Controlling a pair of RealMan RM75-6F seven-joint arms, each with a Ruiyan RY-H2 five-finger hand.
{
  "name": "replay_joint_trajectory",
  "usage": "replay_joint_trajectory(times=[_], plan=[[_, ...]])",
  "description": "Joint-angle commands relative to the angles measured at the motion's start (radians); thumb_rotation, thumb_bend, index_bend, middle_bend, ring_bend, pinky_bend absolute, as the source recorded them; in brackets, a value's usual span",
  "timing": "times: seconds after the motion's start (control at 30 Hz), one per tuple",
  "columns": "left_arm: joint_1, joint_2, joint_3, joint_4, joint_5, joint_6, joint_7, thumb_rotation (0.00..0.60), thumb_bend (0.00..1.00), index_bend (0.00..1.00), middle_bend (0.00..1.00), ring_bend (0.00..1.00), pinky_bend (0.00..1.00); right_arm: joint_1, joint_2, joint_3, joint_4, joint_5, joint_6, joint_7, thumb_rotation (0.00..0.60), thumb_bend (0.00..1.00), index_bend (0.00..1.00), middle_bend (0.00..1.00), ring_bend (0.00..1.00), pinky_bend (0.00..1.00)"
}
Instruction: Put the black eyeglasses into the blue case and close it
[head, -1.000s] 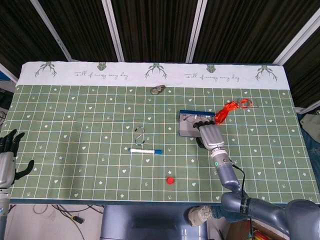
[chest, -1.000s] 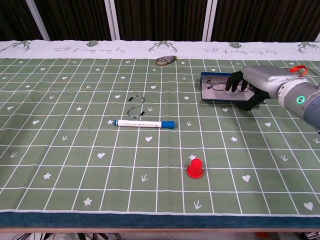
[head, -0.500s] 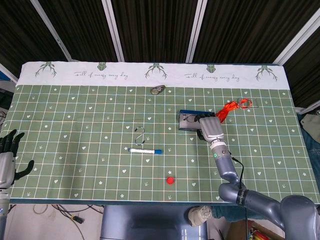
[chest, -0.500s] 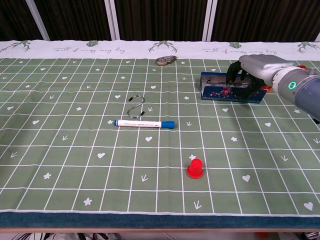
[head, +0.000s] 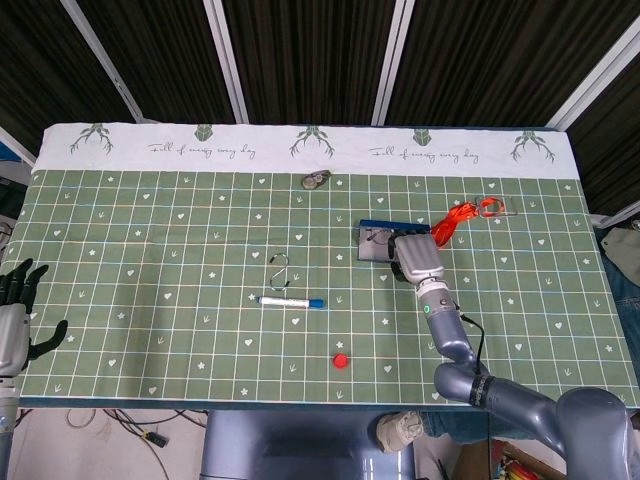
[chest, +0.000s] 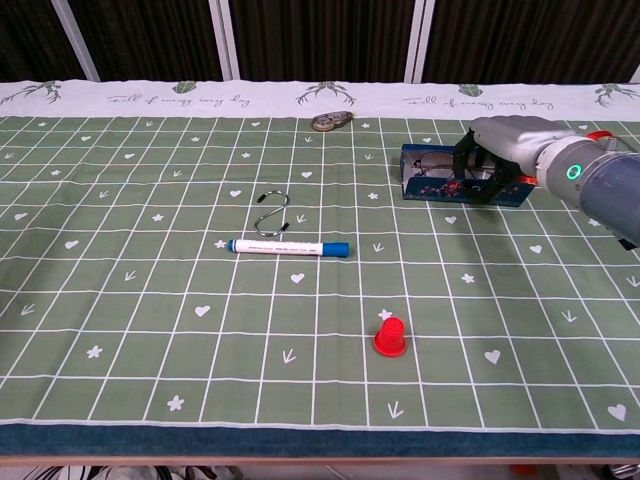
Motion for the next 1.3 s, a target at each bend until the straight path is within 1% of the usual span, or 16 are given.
replay_joint_trajectory(times=[0.03,0.43,0.6,0.8,1.0,1.3], plan=[[0.0,0.0,0.0,0.0,0.0,0.0,0.001,0.6,0.31,0.09,0.0,0.0,0.0,-0.001,-0.001,0.0,-0.002,-0.001,0.002,0.002,0.6,0.47,0.55,0.33,0.31,0.25],[-0.001,0.0,0.001,0.001,-0.003,-0.002,0.004,0.6,0.31,0.09,0.0,0.0,0.0,-0.001,0.004,0.001,-0.018,0.005,0.007,-0.002,0.6,0.49,0.57,0.33,0.31,0.25],[-0.001,0.0,0.001,0.0,-0.002,-0.001,0.003,0.6,0.31,0.09,0.0,0.0,0.0,0.0,0.008,0.004,-0.029,0.013,0.007,-0.006,0.6,0.53,0.62,0.33,0.31,0.25],[-0.001,0.0,0.001,0.0,-0.002,-0.002,0.002,0.6,0.31,0.09,0.0,0.0,0.0,-0.003,0.019,0.005,-0.052,0.031,-0.002,-0.011,0.6,0.55,0.66,0.33,0.31,0.25],[-0.001,0.001,0.001,0.0,-0.003,-0.004,0.002,0.6,0.31,0.09,0.0,0.0,0.0,-0.016,0.053,0.001,-0.122,0.016,0.027,-0.015,0.6,0.55,0.69,0.33,0.31,0.25],[0.0,-0.001,0.003,0.0,0.002,0.0,0.005,0.6,0.31,0.09,0.0,0.0,0.0,-0.04,0.122,-0.018,-0.274,0.005,0.076,-0.058,0.6,0.55,0.7,0.33,0.31,0.25]])
